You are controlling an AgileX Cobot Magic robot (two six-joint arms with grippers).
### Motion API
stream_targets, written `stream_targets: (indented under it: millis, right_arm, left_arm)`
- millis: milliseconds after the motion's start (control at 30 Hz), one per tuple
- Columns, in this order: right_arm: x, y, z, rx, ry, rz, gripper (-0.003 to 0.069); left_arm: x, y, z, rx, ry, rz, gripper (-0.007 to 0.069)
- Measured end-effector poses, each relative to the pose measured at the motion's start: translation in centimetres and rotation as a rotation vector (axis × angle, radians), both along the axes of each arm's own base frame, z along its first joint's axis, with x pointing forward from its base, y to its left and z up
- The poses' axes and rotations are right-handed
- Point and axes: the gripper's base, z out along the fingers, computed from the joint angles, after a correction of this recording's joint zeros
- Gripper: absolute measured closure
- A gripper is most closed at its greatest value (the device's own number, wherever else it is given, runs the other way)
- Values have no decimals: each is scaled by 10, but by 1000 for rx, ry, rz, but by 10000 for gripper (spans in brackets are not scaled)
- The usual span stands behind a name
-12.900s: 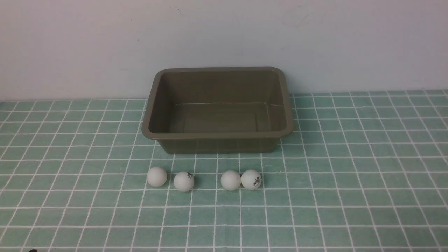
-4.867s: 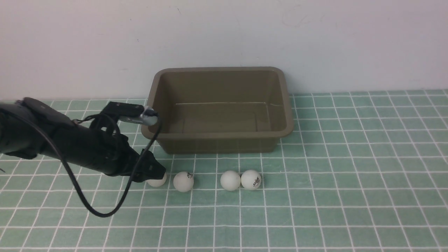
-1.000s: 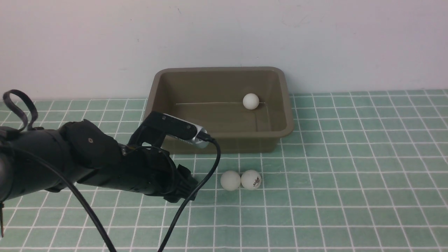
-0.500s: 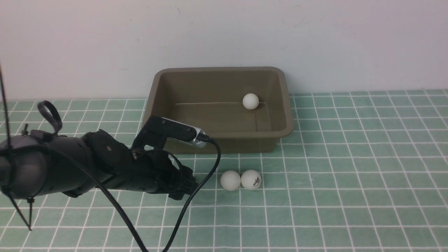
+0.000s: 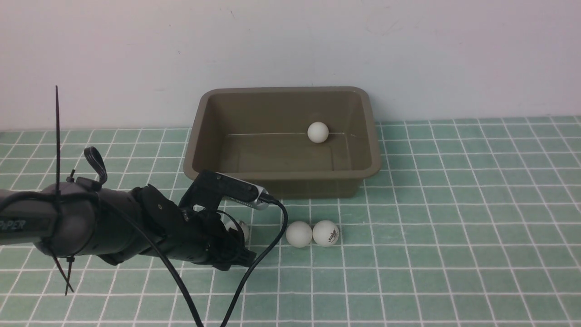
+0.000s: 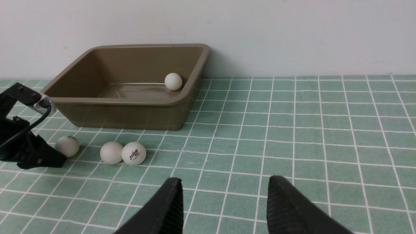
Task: Put the table tennis balls in the box on the green coffee tablecloth.
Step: 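Reach for and grasp a ping pong ball on the table beside the basket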
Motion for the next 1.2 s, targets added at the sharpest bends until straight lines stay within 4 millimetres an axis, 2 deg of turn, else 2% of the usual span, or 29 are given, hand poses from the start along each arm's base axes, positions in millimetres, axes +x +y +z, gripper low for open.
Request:
stream_targets:
  millis: [133,200,367,600,733,800,833,933,1000,1067,1200]
  right_arm:
    - [0,0,0,0,-1,0,332]
    - [0,0,0,0,-2,0,332]
    - [0,0,0,0,-2,0,332]
    - [0,0,0,0,-3,0,332]
    - [0,0,1,-2,-8,0,332]
    - [0,0,2,-1,-19,-2,332]
    - [1,0,2,-1,-20,-2,332]
    - [1,0,3,2,-34,-5,332]
    - [1,0,4,3,-42,-6,332]
    - [1,-1,4,4,-47,-7,332]
    - [1,-1,5,6,-57,-9,332]
  left_arm:
    - [0,0,0,1,-1,-4,558]
    - [0,0,0,5,2,-15,607]
    - [-3,-1,7,0,-4,-48,629]
    - [-7,-2,32,-35,-56,-67,625]
    - [-11,-2,52,-64,-97,-73,565]
    - [-14,-2,60,-80,-104,-83,463]
    - [-14,-2,60,-81,-105,-83,463]
    - [-19,-4,61,-97,-68,-109,254]
    - [-18,-4,60,-110,-64,-94,153]
    - [-16,-4,62,-136,-74,-48,101]
    - [-10,-2,65,-180,-119,60,71]
